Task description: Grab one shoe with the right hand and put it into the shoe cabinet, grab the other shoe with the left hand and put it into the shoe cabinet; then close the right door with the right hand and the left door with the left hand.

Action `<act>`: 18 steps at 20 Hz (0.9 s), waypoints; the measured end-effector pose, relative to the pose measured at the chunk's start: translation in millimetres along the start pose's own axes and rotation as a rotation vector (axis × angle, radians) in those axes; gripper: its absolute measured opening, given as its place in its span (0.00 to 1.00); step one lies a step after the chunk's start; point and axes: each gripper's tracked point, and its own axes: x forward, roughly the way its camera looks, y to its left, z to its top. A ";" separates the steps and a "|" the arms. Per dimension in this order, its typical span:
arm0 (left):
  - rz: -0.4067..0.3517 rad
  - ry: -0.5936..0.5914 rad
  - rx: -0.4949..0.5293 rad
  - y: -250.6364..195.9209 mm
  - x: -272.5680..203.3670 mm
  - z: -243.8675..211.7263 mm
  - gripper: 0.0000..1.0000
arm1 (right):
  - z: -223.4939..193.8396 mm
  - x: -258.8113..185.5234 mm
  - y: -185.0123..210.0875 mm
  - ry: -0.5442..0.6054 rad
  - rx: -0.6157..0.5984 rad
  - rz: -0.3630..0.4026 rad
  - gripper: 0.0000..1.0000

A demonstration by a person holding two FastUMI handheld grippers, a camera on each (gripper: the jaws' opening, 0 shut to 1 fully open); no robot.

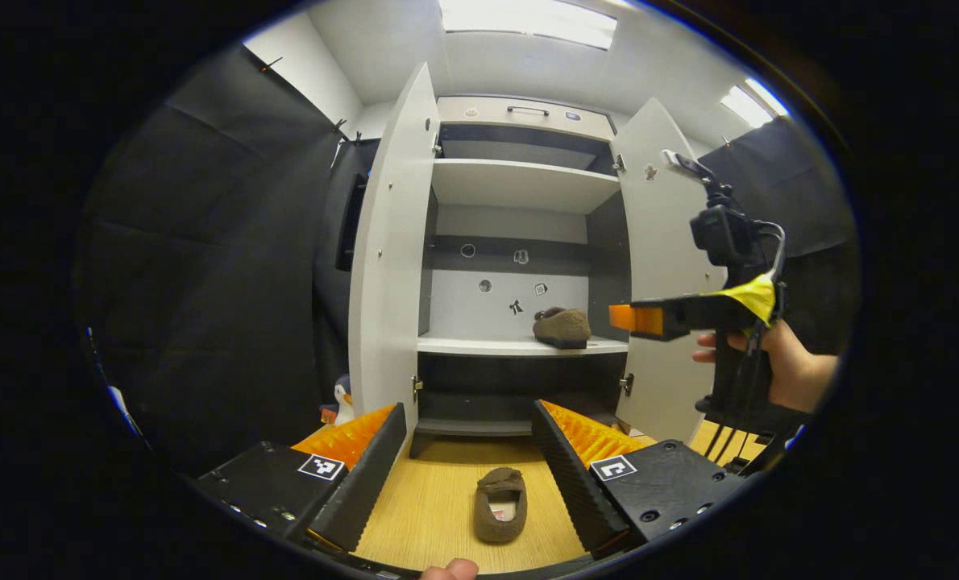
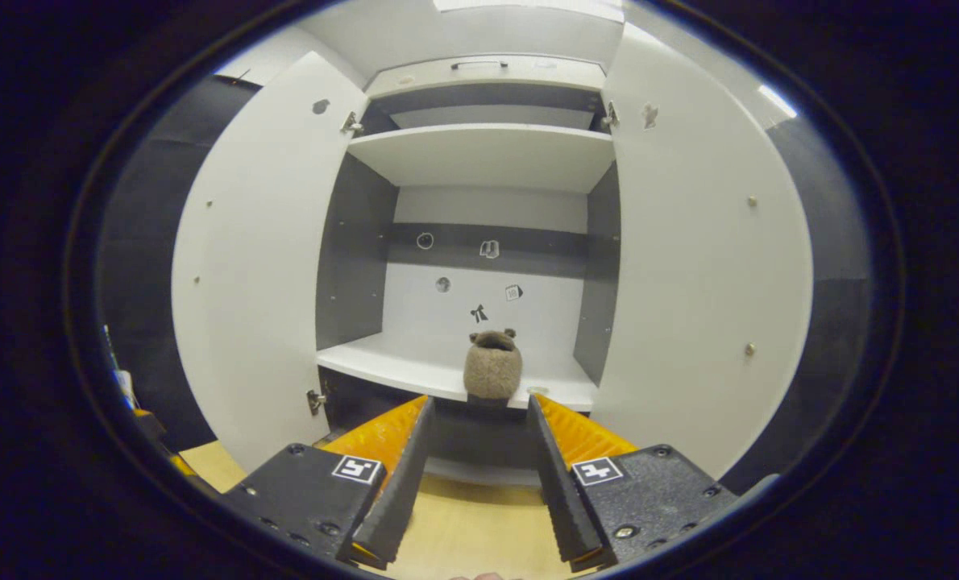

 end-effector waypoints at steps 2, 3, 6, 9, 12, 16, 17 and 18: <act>-0.010 0.008 0.002 -4.9 -0.7 -2.3 0.95 | -14.5 -26.3 7.3 -0.016 -0.006 0.005 0.72; -0.015 0.013 0.005 -7.8 -0.7 -4.7 0.95 | -23.2 -38.7 10.9 -0.017 0.002 0.007 0.72; -0.034 0.033 0.014 -17.7 -0.7 -12.6 0.95 | -57.9 -70.1 12.7 0.015 0.037 -0.011 0.75; -0.063 0.053 0.016 -30.4 -0.5 -20.5 0.95 | -78.4 -84.0 6.7 0.034 0.068 -0.028 0.80; -0.067 0.079 0.023 -36.3 0.7 -32.3 0.95 | -94.5 -98.5 -2.5 0.057 0.058 -0.041 0.75; -0.073 0.157 0.048 -36.2 13.0 -60.8 0.95 | -100.4 -113.7 -16.9 0.068 0.065 -0.069 0.75; -0.079 0.188 0.044 -35.6 17.6 -69.7 0.95 | -100.1 -117.2 -19.2 0.065 0.076 -0.076 0.75; -0.088 0.225 0.031 -35.1 23.2 -81.5 0.95 | -100.7 -120.3 -21.0 0.067 0.081 -0.080 0.75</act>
